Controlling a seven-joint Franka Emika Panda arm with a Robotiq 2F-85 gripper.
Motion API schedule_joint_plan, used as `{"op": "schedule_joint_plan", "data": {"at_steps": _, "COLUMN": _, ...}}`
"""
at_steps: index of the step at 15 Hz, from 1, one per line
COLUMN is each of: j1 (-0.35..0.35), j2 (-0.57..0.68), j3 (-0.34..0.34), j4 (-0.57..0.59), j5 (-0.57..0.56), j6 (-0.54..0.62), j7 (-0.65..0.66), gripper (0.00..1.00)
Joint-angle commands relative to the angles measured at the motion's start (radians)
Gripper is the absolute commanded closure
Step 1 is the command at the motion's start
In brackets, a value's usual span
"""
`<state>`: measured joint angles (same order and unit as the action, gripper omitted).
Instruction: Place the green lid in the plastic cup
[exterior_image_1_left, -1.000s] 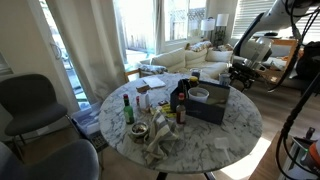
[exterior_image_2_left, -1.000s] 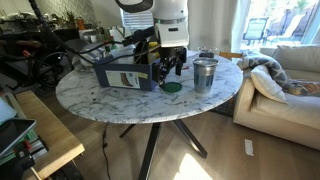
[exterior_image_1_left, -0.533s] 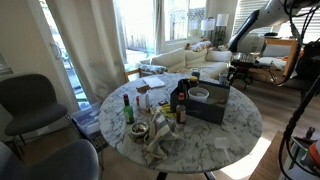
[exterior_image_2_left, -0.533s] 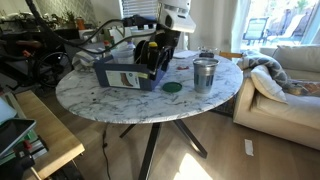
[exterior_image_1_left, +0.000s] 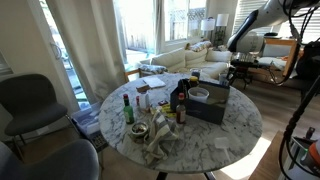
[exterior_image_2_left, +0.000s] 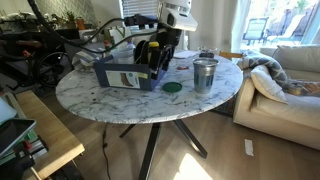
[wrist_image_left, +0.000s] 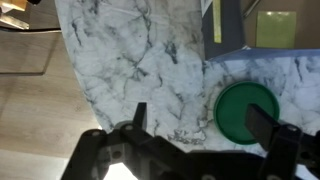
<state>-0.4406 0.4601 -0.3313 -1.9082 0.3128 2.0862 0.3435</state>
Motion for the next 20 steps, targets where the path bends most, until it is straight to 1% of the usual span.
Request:
{"op": "schedule_joint_plan", "data": {"at_steps": 1, "j1": -0.018, "j2": 0.073, "j3": 0.023, "j4": 0.023, "j5": 0.044, "j6": 0.077, "j7": -0.089, "gripper": 0.00}}
{"op": "schedule_joint_plan", "data": {"at_steps": 5, "j1": -0.034, "j2": 0.133, "j3": 0.053, "j4": 0.026, "j5": 0.076, "j6": 0.148, "j7": -0.156, "gripper": 0.00}}
{"op": "schedule_joint_plan", "data": {"at_steps": 6, "j1": -0.038, "j2": 0.146, "j3": 0.060, "j4": 0.024, "j5": 0.089, "j6": 0.179, "j7": -0.170, "gripper": 0.06}}
{"op": "schedule_joint_plan", "data": {"at_steps": 7, "j1": -0.045, "j2": 0.158, "j3": 0.069, "j4": 0.028, "j5": 0.105, "j6": 0.199, "j7": -0.186, "gripper": 0.08}}
{"op": "schedule_joint_plan", "data": {"at_steps": 8, "j1": -0.051, "j2": 0.168, "j3": 0.076, "j4": 0.032, "j5": 0.116, "j6": 0.212, "j7": -0.198, "gripper": 0.13}}
{"op": "schedule_joint_plan", "data": {"at_steps": 9, "j1": -0.055, "j2": 0.175, "j3": 0.081, "j4": 0.036, "j5": 0.125, "j6": 0.223, "j7": -0.207, "gripper": 0.15}}
{"op": "schedule_joint_plan", "data": {"at_steps": 10, "j1": -0.059, "j2": 0.180, "j3": 0.085, "j4": 0.040, "j5": 0.133, "j6": 0.235, "j7": -0.218, "gripper": 0.27}}
{"op": "schedule_joint_plan", "data": {"at_steps": 11, "j1": -0.064, "j2": 0.184, "j3": 0.090, "j4": 0.043, "j5": 0.142, "j6": 0.245, "j7": -0.226, "gripper": 0.36}}
{"op": "schedule_joint_plan", "data": {"at_steps": 12, "j1": -0.067, "j2": 0.189, "j3": 0.094, "j4": 0.048, "j5": 0.147, "j6": 0.251, "j7": -0.234, "gripper": 0.40}}
{"op": "schedule_joint_plan", "data": {"at_steps": 13, "j1": -0.072, "j2": 0.192, "j3": 0.098, "j4": 0.052, "j5": 0.153, "j6": 0.253, "j7": -0.239, "gripper": 0.51}}
{"op": "schedule_joint_plan", "data": {"at_steps": 15, "j1": -0.075, "j2": 0.192, "j3": 0.100, "j4": 0.057, "j5": 0.156, "j6": 0.250, "j7": -0.245, "gripper": 0.68}}
{"op": "schedule_joint_plan", "data": {"at_steps": 19, "j1": -0.078, "j2": 0.194, "j3": 0.104, "j4": 0.062, "j5": 0.156, "j6": 0.251, "j7": -0.246, "gripper": 0.97}}
{"op": "schedule_joint_plan", "data": {"at_steps": 20, "j1": -0.078, "j2": 0.195, "j3": 0.105, "j4": 0.063, "j5": 0.157, "j6": 0.250, "j7": -0.245, "gripper": 1.00}}
